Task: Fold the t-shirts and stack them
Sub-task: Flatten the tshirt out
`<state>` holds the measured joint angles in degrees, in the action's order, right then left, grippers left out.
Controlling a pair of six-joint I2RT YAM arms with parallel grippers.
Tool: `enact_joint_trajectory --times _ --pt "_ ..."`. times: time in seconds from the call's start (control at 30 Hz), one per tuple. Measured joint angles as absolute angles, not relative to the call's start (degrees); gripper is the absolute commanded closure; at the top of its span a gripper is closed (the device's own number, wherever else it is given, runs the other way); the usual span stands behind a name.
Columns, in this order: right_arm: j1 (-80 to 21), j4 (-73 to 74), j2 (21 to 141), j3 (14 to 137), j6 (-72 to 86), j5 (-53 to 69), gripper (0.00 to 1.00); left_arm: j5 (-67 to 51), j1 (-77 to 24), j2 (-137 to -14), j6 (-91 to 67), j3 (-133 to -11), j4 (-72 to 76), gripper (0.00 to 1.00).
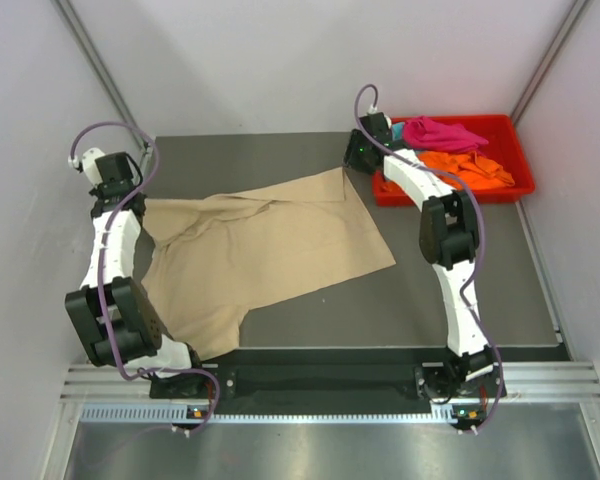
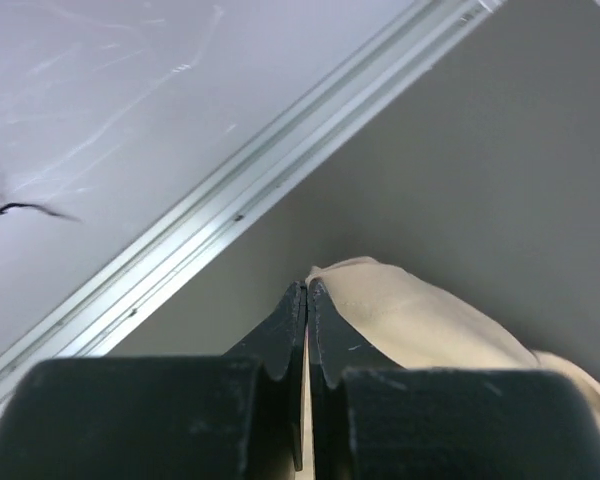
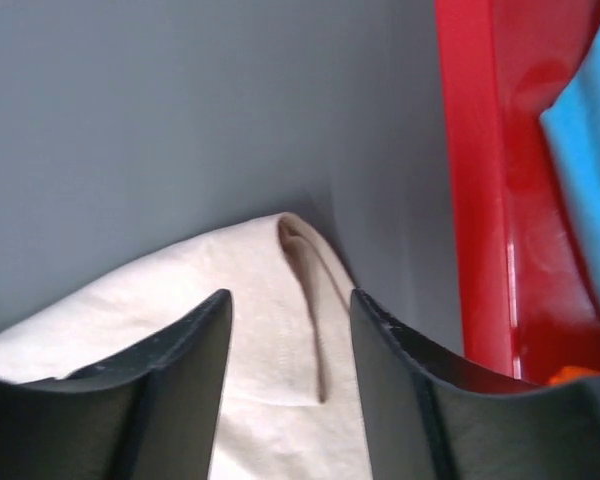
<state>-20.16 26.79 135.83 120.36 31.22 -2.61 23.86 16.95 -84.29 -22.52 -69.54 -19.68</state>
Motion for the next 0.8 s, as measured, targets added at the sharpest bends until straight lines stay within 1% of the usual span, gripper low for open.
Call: enact_joint_trajectory --times 0.03,0.13,0.23,0.27,0.37,0.43,0.57,0.8 --pt "-20.21 26.57 135.83 120.07 32.38 -2.17 0.43 22.74 16.95 -84.31 -22.35 -69.17 -18.96 1.0" --pt "-20.53 25.74 135.52 118.5 34.83 -0.97 0.43 19.18 16.97 -84.55 -22.35 -67.85 -17.52 1.0" --pt "-21.17 25.8 134.47 113.95 37.15 0.3 0.54 16.05 16.97 -85.49 -22.48 -66.37 -16.93 1.0" --pt "-21.32 26.04 134.3 112.77 37.74 0.54 0.63 15.35 16.97 -85.86 -22.52 -66.06 -16.95 1.0" --pt "-21.76 26.28 134.21 109.58 39.11 1.48 0.71 13.47 16.78 -86.83 -22.55 -65.91 -16.86 1.0" --pt "-21.87 25.5 133.53 107.61 39.81 1.69 0.71 12.58 16.69 -87.09 -22.61 -65.91 -16.78 1.0" --pt "-21.98 25.32 132.44 106.48 40.42 1.83 0.66 11.05 16.29 -87.31 -23.03 -65.91 -16.6 1.0" --pt "-22.13 25.34 132.42 106.24 41.56 2.22 0.66 9.87 15.68 -87.72 -23.59 -65.89 -16.56 1.0"
